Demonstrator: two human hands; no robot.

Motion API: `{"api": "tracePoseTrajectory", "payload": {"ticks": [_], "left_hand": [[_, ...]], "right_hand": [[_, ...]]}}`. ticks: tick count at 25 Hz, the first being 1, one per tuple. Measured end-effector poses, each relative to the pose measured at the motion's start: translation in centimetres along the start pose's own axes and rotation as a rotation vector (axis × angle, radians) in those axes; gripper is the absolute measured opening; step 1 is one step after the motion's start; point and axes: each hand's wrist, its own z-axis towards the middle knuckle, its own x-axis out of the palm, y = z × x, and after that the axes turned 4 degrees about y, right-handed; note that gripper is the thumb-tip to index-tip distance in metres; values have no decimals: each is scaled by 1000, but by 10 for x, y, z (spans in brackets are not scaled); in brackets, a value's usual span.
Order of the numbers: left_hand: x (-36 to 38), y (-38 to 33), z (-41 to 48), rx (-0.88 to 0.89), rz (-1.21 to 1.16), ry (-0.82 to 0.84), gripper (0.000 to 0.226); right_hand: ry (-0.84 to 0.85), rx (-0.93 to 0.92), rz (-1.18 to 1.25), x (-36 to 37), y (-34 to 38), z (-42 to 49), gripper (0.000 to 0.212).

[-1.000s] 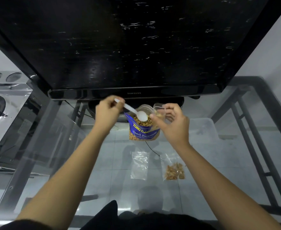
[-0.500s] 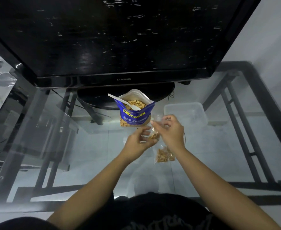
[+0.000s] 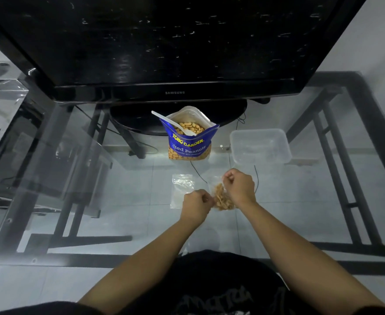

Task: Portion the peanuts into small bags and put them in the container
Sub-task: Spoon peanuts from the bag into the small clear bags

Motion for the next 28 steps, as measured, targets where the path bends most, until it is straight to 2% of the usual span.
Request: {"api": "tracePoseTrajectory", "payload": {"ticks": [3, 6, 8, 10, 12, 15, 20, 23, 25, 28], "left_hand": [[-5, 2, -2, 43, 127, -31, 31], [-27, 20, 1, 215, 244, -215, 21], [-43, 44, 8, 307, 357, -312, 22], [-57, 62, 15, 299, 448, -294, 36], [-65, 67, 21, 237, 497, -213, 47], [-69, 66, 28, 245, 632, -140, 52], [-69, 65, 31, 272, 660, -190, 30], [-72, 64, 29, 382, 626, -252, 18], [-77, 60, 26, 445, 511, -307, 12], [-90, 44, 14, 274, 130, -163, 10]], "right_hand": [[-19, -83, -110, 5, -1, -1, 18], [-44, -291, -198, 8, 6, -3, 27], [49, -449, -219, 15, 16, -4, 30], [165, -524, -250, 29, 27, -5, 34], [217, -500, -305, 44, 37, -3, 39], [241, -441, -361, 56, 41, 1, 39], [227, -397, -326, 62, 42, -1, 27], [196, -418, -291, 59, 44, -5, 19], [169, -400, -136, 54, 46, -10, 11], [238, -157, 372, 40, 54, -19, 12]]}}
